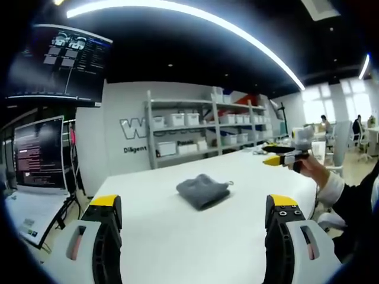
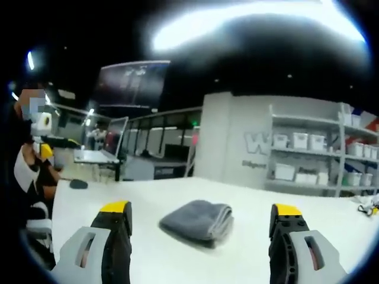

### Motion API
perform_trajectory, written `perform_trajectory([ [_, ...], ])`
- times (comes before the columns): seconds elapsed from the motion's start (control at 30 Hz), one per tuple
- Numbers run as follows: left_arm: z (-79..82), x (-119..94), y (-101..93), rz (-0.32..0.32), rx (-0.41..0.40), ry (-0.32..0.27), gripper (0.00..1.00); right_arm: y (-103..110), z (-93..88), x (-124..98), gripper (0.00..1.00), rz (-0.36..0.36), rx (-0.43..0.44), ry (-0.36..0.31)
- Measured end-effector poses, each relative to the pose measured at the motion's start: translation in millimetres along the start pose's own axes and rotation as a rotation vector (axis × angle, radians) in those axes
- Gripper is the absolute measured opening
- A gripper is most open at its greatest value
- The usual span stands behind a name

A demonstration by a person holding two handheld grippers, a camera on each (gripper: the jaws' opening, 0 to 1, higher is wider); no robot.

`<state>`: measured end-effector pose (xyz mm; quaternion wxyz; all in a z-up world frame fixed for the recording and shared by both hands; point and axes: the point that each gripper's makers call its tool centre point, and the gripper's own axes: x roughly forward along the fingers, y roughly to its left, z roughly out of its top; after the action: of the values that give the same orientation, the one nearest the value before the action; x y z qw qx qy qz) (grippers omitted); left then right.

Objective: Open the folded towel by lifting each exposed corner and separating the folded layers until the towel lies flat within the target outline without major curled edges

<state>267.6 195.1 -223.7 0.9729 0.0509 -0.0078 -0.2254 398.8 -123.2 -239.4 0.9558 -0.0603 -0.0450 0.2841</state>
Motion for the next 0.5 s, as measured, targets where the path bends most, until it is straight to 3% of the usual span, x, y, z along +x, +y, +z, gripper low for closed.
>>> perform_trajectory([
  [0.2, -0.5, 0, 0.1, -0.004, 0.001, 0.002, 0.99, 2, 4.5, 11, 0.98, 0.022, 0.006, -0.031],
  [0.5, 1.9, -2, 6.0, 0.013, -0.005, -0.011, 0.99, 3, -2.6, 28, 0.99, 0.027, -0.029, -0.003],
])
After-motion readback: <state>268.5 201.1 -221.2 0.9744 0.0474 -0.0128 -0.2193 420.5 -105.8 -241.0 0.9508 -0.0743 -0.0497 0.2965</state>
